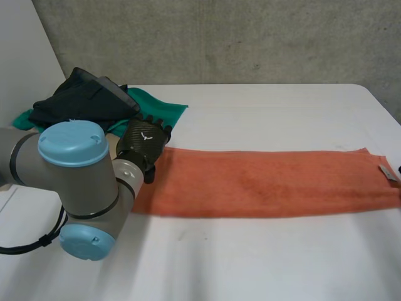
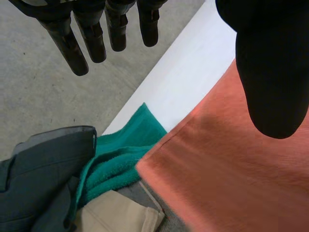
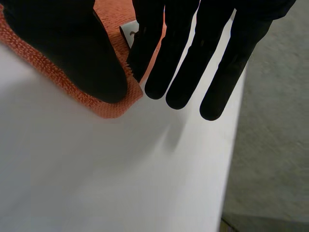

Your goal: Fold the laundry.

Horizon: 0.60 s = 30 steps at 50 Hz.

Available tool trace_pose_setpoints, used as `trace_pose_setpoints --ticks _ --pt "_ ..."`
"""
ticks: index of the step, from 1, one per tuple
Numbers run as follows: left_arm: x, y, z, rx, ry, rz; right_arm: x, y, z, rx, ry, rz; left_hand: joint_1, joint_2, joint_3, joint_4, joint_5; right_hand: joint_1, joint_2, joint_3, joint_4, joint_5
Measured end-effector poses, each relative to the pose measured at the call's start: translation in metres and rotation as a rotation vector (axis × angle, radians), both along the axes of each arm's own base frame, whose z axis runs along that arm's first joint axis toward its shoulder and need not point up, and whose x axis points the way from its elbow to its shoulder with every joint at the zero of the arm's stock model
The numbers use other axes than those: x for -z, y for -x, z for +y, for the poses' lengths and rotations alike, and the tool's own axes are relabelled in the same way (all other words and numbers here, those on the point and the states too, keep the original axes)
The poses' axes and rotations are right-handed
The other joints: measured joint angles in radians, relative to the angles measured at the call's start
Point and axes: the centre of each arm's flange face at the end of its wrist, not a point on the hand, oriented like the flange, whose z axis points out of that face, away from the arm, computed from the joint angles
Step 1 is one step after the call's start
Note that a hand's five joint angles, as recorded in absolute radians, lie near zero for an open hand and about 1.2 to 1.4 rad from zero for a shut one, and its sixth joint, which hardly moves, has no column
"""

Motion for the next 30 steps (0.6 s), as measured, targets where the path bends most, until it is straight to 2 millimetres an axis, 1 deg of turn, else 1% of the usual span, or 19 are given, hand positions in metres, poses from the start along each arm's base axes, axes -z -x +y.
trace_pose_setpoints --ticks 4,5,7,11,14,15,17,19,20,21,22,23,24,25,26,28,30 --pt "-0.007 0.000 0.000 0.000 0.016 0.010 -0.003 0.015 -0.006 0.044 0.023 0.018 0.000 0.000 0.000 0.000 0.000 0.000 0.000 0.000 0.001 0.000" --pt "-0.010 0.000 0.001 0.000 0.023 0.015 -0.005 0.022 -0.008 0.065 0.032 0.028 0.000 0.000 0.000 0.000 0.000 0.000 0.000 0.000 0.001 0.000" --pt "-0.017 -0.001 0.002 -0.001 0.037 0.025 -0.011 0.038 -0.012 0.115 0.055 0.059 0.000 0.000 0.000 0.000 0.000 0.000 0.000 0.000 0.002 0.000" --pt "-0.026 -0.004 0.005 -0.003 0.048 0.042 -0.024 0.058 -0.019 0.176 0.090 0.121 0.000 0.000 0.000 0.000 0.000 0.000 0.000 0.001 0.004 0.000" --pt "-0.029 -0.005 0.008 -0.004 0.049 0.054 -0.033 0.063 -0.021 0.193 0.113 0.156 0.000 0.000 0.000 0.000 0.000 0.000 0.000 0.001 0.004 0.007" --pt "-0.030 -0.006 0.009 -0.004 0.048 0.059 -0.036 0.061 -0.022 0.189 0.125 0.165 0.000 0.000 0.000 0.000 0.000 0.000 0.000 0.001 0.004 0.009" --pt "-0.032 -0.007 0.011 -0.005 0.046 0.067 -0.045 0.050 -0.023 0.162 0.154 0.172 0.000 0.000 0.000 0.000 0.000 0.000 0.000 0.002 0.005 0.010" --pt "-0.034 -0.009 0.012 -0.008 0.045 0.076 -0.058 0.020 -0.024 0.082 0.205 0.158 0.000 0.000 0.000 0.000 0.000 0.000 0.000 0.005 0.005 0.015" --pt "-0.034 -0.009 0.012 -0.008 0.044 0.079 -0.062 0.008 -0.023 0.050 0.223 0.148 0.000 0.000 0.000 0.000 0.000 0.000 0.000 0.005 0.005 0.017" --pt "-0.035 -0.010 0.012 -0.010 0.045 0.084 -0.064 0.001 -0.023 0.030 0.233 0.141 0.000 0.000 0.000 0.000 0.000 0.000 0.000 0.005 0.005 0.017" --pt "-0.036 -0.010 0.013 -0.011 0.045 0.089 -0.073 -0.037 -0.018 -0.075 0.278 0.099 0.000 0.000 0.000 0.000 0.000 0.000 0.000 0.005 0.005 0.017" --pt "-0.037 -0.011 0.013 -0.013 0.045 0.094 -0.078 -0.061 -0.013 -0.142 0.303 0.069 0.000 0.000 0.000 0.000 0.000 0.000 0.000 0.005 0.005 0.017" --pt "-0.038 -0.011 0.013 -0.014 0.046 0.098 -0.082 -0.083 -0.008 -0.204 0.323 0.039 0.000 0.000 0.000 0.000 0.000 0.000 0.000 0.005 0.005 0.017" --pt "-0.039 -0.011 0.013 -0.015 0.047 0.103 -0.085 -0.100 -0.002 -0.255 0.337 0.015 0.000 0.000 0.000 0.000 0.000 0.000 0.000 0.005 0.005 0.017" --pt "-0.041 -0.012 0.014 -0.017 0.048 0.109 -0.089 -0.127 0.008 -0.335 0.357 -0.024 0.000 0.000 0.000 0.000 0.000 0.000 0.000 0.005 0.005 0.016" --pt "-0.043 -0.012 0.014 -0.020 0.049 0.118 -0.093 -0.167 0.026 -0.460 0.381 -0.081 0.000 0.000 0.000 0.000 0.000 0.000 0.000 0.005 0.005 0.017" --pt "-0.044 -0.013 0.014 -0.023 0.049 0.127 -0.095 -0.207 0.050 -0.590 0.393 -0.136 0.000 0.000 0.000 0.000 0.000 0.000 0.000 0.005 0.005 0.017"
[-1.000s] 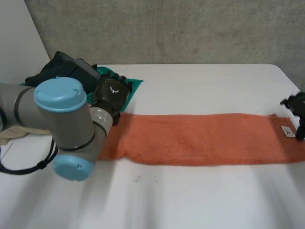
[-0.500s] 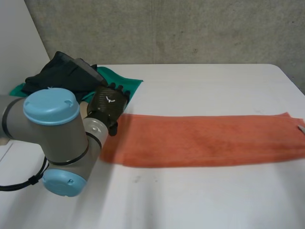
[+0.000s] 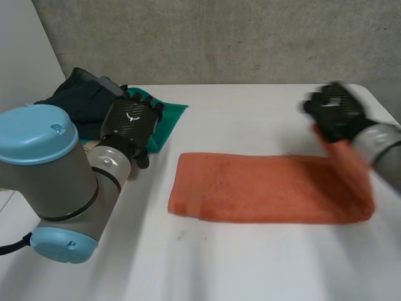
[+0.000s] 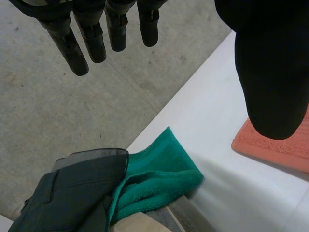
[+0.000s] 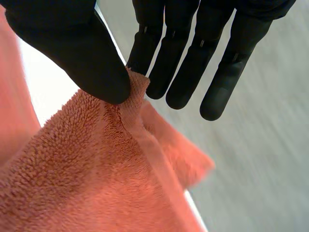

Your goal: Fold the laundry.

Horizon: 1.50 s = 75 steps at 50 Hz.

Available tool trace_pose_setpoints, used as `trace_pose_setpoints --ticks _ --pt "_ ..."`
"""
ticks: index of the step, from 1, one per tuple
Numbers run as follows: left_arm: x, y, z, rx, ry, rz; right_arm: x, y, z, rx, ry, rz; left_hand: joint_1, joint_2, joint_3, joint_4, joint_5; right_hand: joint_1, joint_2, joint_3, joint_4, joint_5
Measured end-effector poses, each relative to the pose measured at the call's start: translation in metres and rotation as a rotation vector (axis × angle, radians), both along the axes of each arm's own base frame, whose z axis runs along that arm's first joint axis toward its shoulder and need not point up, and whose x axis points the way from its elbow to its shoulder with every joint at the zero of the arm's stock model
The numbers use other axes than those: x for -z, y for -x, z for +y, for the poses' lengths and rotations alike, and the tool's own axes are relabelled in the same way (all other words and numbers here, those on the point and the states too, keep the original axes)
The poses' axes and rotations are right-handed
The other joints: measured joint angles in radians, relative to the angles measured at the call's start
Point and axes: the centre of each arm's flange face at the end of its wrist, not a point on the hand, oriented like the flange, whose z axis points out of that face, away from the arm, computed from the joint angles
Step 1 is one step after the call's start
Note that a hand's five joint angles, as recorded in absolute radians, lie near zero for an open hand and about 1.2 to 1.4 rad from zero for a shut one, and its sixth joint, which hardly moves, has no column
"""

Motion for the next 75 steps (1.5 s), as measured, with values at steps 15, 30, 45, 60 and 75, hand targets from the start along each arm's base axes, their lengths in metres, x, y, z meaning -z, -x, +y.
trace_pose_setpoints --ticks 15,30,45,60,75 --pt "0.004 0.001 -0.001 -0.002 -0.020 0.019 0.076 -0.141 0.114 -0.457 -0.148 0.033 0.000 0.000 0.000 0.000 0.000 -0.425 -0.486 -0.483 -0.489 -0.474" --pt "0.007 0.046 0.018 0.142 -0.007 0.040 0.045 -0.043 0.059 0.008 -0.404 -0.105 0.000 0.000 0.000 0.000 0.000 -0.870 -0.961 -0.976 -0.986 -0.941" --pt "0.075 0.093 0.051 0.355 -0.122 -0.077 0.089 0.030 0.071 0.179 -0.471 0.092 0.277 0.258 0.248 0.263 0.245 -0.864 -0.954 -0.967 -0.977 -0.931" --pt "0.102 0.080 0.037 0.290 -0.151 -0.203 0.087 0.037 0.071 0.200 -0.447 0.072 0.454 0.439 0.431 0.439 0.418 -0.779 -0.855 -0.861 -0.867 -0.821" --pt "0.099 0.065 0.030 0.175 -0.159 -0.230 0.088 0.039 0.071 0.245 -0.494 0.006 0.920 0.985 0.973 0.994 0.933 -0.732 -0.821 -0.817 -0.828 -0.779"
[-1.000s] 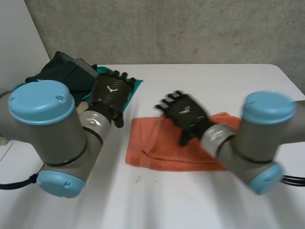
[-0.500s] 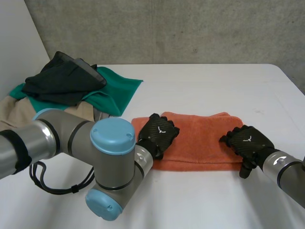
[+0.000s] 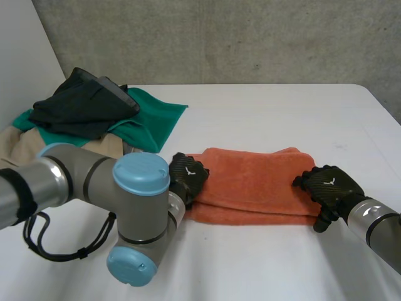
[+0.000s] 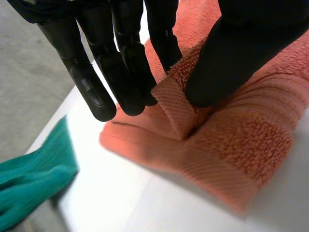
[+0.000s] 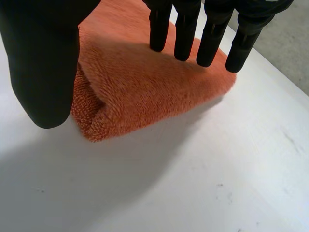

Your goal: Fold the laundry.

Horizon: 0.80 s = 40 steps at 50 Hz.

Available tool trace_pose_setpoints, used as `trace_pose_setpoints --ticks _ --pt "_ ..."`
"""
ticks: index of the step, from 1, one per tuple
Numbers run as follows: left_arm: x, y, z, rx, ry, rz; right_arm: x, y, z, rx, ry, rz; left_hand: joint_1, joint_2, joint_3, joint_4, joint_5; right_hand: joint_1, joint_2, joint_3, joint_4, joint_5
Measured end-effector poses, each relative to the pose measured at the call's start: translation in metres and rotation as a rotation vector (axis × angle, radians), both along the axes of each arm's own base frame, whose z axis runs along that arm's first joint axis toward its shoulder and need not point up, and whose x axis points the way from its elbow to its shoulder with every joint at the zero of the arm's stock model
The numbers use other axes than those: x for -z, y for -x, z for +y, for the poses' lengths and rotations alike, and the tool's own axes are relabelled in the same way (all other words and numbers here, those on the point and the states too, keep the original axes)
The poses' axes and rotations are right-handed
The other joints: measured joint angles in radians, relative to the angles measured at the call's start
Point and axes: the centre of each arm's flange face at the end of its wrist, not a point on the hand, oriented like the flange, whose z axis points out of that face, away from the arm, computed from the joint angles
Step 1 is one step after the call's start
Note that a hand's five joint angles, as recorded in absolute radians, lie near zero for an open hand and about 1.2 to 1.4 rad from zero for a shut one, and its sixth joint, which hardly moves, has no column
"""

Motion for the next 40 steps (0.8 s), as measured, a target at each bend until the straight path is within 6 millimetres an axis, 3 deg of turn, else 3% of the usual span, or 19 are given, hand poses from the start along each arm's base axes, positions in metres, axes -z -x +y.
trace_pose_setpoints --ticks 7,16,19,20,21,24,33,37,40 --pt "-0.021 -0.015 0.012 -0.064 0.027 -0.012 -0.001 0.001 0.000 0.049 -0.023 -0.046 0.000 0.001 0.000 0.000 0.000 0.125 0.128 0.115 0.120 0.111" --pt "-0.018 -0.026 0.027 -0.067 0.001 -0.043 0.000 0.001 -0.003 0.054 -0.006 -0.054 -0.001 -0.016 -0.016 -0.019 -0.007 0.202 0.215 0.197 0.198 0.188" --pt "-0.016 -0.025 0.030 -0.061 -0.004 -0.049 0.000 0.001 -0.004 0.053 -0.001 -0.054 -0.144 -0.174 -0.171 -0.179 -0.144 0.392 0.410 0.389 0.390 0.372" --pt "-0.016 -0.025 0.031 -0.060 -0.004 -0.049 0.000 0.001 -0.004 0.052 0.000 -0.053 -0.352 -0.369 -0.362 -0.373 -0.334 0.438 0.461 0.427 0.428 0.407" --pt "-0.016 -0.025 0.032 -0.058 -0.005 -0.050 0.000 0.001 -0.005 0.051 0.004 -0.052 -0.586 -0.607 -0.598 -0.613 -0.570 0.610 0.638 0.612 0.615 0.589" --pt "-0.019 -0.025 0.033 -0.059 -0.001 -0.046 -0.001 0.001 -0.007 0.050 0.016 -0.047 -0.735 -0.790 -0.774 -0.796 -0.754 0.701 0.815 0.791 0.798 0.755" --pt "-0.055 -0.030 0.034 -0.088 0.057 0.024 -0.023 0.002 -0.026 0.032 0.172 0.040 -0.760 -0.847 -0.835 -0.859 -0.827 0.701 0.819 0.812 0.825 0.772" --pt "-0.070 -0.035 0.032 -0.101 0.082 0.055 -0.041 -0.011 -0.029 -0.030 0.285 0.103 -0.760 -0.849 -0.842 -0.861 -0.830 0.701 0.819 0.812 0.827 0.780" --pt "-0.077 -0.039 0.027 -0.120 0.091 0.077 -0.059 -0.047 -0.014 -0.153 0.381 0.108 -0.760 -0.849 -0.846 -0.861 -0.830 0.701 0.819 0.814 0.827 0.786"
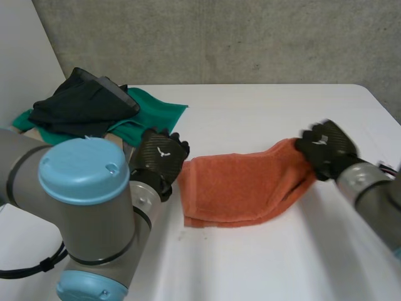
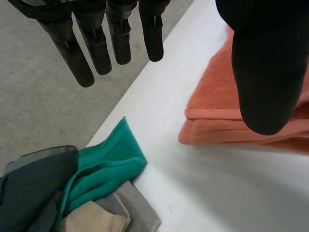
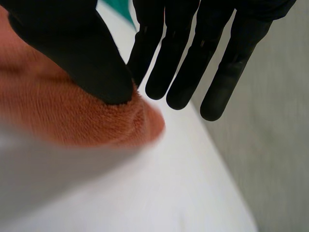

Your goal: Fold the laundry.

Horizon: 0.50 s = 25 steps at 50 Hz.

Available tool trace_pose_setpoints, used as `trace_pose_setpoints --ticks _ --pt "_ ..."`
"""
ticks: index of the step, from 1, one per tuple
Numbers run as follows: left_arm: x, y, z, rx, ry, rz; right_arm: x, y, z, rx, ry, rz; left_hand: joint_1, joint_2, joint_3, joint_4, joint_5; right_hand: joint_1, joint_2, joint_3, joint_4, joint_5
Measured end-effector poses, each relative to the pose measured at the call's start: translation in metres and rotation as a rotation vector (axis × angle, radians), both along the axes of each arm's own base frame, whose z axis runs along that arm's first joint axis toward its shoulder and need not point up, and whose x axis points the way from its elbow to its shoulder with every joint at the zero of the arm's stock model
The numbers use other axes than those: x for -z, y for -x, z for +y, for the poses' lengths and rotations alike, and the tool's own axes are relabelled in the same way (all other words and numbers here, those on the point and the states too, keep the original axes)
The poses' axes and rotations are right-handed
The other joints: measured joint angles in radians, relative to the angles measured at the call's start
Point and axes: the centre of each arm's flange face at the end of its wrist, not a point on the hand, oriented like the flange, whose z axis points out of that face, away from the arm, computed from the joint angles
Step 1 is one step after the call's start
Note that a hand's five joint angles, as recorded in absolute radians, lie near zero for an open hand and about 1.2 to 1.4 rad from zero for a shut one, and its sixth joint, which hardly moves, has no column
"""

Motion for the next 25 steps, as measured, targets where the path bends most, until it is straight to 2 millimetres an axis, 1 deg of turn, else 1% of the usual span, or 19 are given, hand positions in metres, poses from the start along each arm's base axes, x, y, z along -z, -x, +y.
trace_pose_setpoints --ticks 3,4,5,6,7,8,10,11,12,13,14,15,16,17,18,20,23,25 --pt "-0.004 -0.004 -0.004 -0.020 -0.004 0.031 -0.011 -0.044 0.030 -0.172 0.055 -0.016 0.000 0.000 0.000 0.000 0.000 0.000 0.000 0.002 0.000 0.004" --pt "-0.004 -0.004 -0.005 -0.024 -0.006 0.037 -0.012 -0.051 0.036 -0.202 0.058 -0.020 0.000 0.000 0.000 0.000 0.000 0.000 0.000 0.002 0.000 0.004" --pt "-0.005 -0.006 -0.007 -0.035 -0.012 0.058 -0.010 -0.069 0.052 -0.287 0.060 -0.031 0.000 0.000 0.000 0.000 0.000 0.000 0.000 0.002 0.000 0.007" --pt "-0.006 -0.007 -0.008 -0.040 -0.015 0.068 -0.008 -0.076 0.060 -0.327 0.058 -0.036 0.000 0.000 0.000 0.000 0.000 0.000 0.000 0.002 0.000 0.008" --pt "-0.007 -0.008 -0.010 -0.052 -0.023 0.090 -0.003 -0.090 0.074 -0.402 0.049 -0.045 0.000 -0.002 0.000 0.000 0.000 0.000 0.000 0.002 0.000 0.008" --pt "-0.008 -0.010 -0.013 -0.063 -0.030 0.111 0.003 -0.100 0.084 -0.457 0.038 -0.050 0.000 -0.003 0.000 0.000 0.000 0.000 0.000 0.002 0.000 0.010" --pt "-0.009 -0.013 -0.017 -0.083 -0.042 0.146 0.013 -0.112 0.095 -0.522 0.016 -0.055 0.000 -0.004 0.000 0.000 0.000 0.000 -0.018 -0.022 -0.026 -0.007" --pt "-0.009 -0.015 -0.019 -0.095 -0.049 0.168 0.019 -0.117 0.099 -0.545 0.001 -0.058 0.000 -0.004 0.000 0.000 0.000 -0.053 -0.097 -0.103 -0.094 -0.068" --pt "-0.010 -0.017 -0.022 -0.105 -0.055 0.186 0.023 -0.120 0.101 -0.553 -0.012 -0.062 0.000 -0.006 0.000 -0.006 -0.007 -0.185 -0.236 -0.240 -0.247 -0.222" --pt "-0.010 -0.018 -0.024 -0.111 -0.059 0.200 0.025 -0.121 0.102 -0.554 -0.020 -0.066 0.000 -0.006 0.000 -0.006 -0.007 -0.351 -0.404 -0.402 -0.408 -0.369" --pt "-0.011 -0.019 -0.026 -0.118 -0.064 0.219 0.029 -0.123 0.101 -0.548 -0.039 -0.077 0.000 -0.008 0.000 -0.008 -0.009 -0.532 -0.589 -0.581 -0.588 -0.576" --pt "-0.012 -0.020 -0.029 -0.121 -0.068 0.237 0.031 -0.124 0.100 -0.536 -0.055 -0.089 0.000 -0.009 0.000 -0.008 -0.009 -0.633 -0.702 -0.695 -0.702 -0.675" --pt "-0.013 -0.020 -0.031 -0.121 -0.070 0.252 0.032 -0.123 0.096 -0.511 -0.080 -0.110 0.000 -0.009 0.000 -0.008 -0.009 -0.755 -0.844 -0.842 -0.852 -0.844" --pt "-0.015 -0.020 -0.033 -0.116 -0.072 0.270 0.032 -0.121 0.091 -0.478 -0.105 -0.139 0.000 -0.009 0.000 -0.008 -0.009 -0.805 -0.904 -0.907 -0.918 -0.903" --pt "-0.017 -0.019 -0.035 -0.108 -0.072 0.286 0.029 -0.118 0.085 -0.442 -0.130 -0.175 0.000 -0.009 0.000 -0.009 -0.009 -0.835 -0.944 -0.953 -0.961 -0.941" --pt "-0.021 -0.016 -0.036 -0.089 -0.071 0.311 0.022 -0.110 0.072 -0.377 -0.166 -0.244 0.000 -0.009 0.000 -0.009 -0.009 -0.838 -0.957 -0.972 -0.982 -0.948" --pt "-0.030 -0.006 -0.038 -0.032 -0.066 0.369 -0.003 -0.086 0.045 -0.241 -0.231 -0.424 0.000 -0.009 0.000 -0.009 -0.009 -0.838 -0.957 -0.972 -0.983 -0.948" --pt "-0.035 0.002 -0.039 0.005 -0.067 0.408 -0.018 -0.069 0.031 -0.170 -0.261 -0.533 0.000 -0.009 0.000 -0.009 -0.009 -0.838 -0.957 -0.972 -0.983 -0.948"
